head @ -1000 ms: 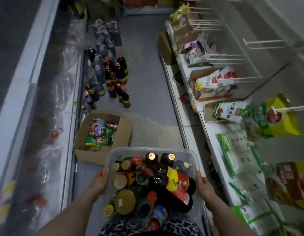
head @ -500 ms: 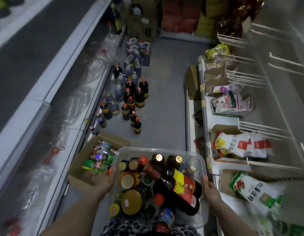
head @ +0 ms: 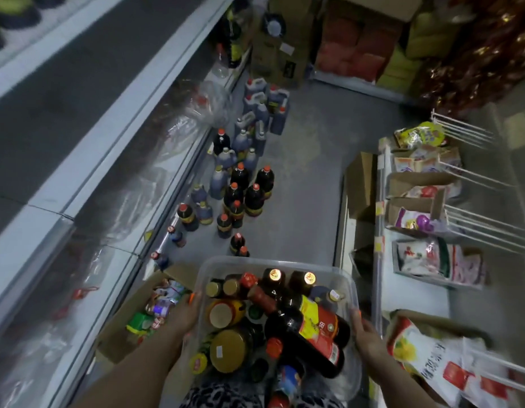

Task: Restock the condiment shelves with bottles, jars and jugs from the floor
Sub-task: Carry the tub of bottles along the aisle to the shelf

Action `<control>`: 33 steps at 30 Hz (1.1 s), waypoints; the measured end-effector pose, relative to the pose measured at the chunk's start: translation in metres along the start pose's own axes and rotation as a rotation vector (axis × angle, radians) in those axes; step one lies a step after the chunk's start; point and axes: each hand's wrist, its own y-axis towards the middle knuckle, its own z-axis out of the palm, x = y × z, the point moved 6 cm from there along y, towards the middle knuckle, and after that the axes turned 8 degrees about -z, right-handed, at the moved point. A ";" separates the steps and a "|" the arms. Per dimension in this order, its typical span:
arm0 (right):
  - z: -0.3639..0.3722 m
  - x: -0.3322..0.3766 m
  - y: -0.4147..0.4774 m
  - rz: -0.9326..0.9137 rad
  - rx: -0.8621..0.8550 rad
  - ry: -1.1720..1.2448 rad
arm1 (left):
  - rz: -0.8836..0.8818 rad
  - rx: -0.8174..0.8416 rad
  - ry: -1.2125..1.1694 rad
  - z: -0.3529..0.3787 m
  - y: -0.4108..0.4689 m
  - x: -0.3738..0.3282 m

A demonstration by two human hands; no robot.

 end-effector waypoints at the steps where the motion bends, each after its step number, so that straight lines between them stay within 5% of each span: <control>1: 0.002 0.012 0.012 0.002 0.008 0.001 | -0.021 -0.015 -0.005 -0.001 0.008 -0.008; 14: 0.029 0.212 0.156 -0.191 0.290 -0.180 | -0.201 -0.241 -0.356 -0.020 0.015 -0.068; 33: 0.121 0.281 0.132 -0.330 0.475 -0.400 | -0.434 -0.352 -0.691 -0.033 -0.004 0.023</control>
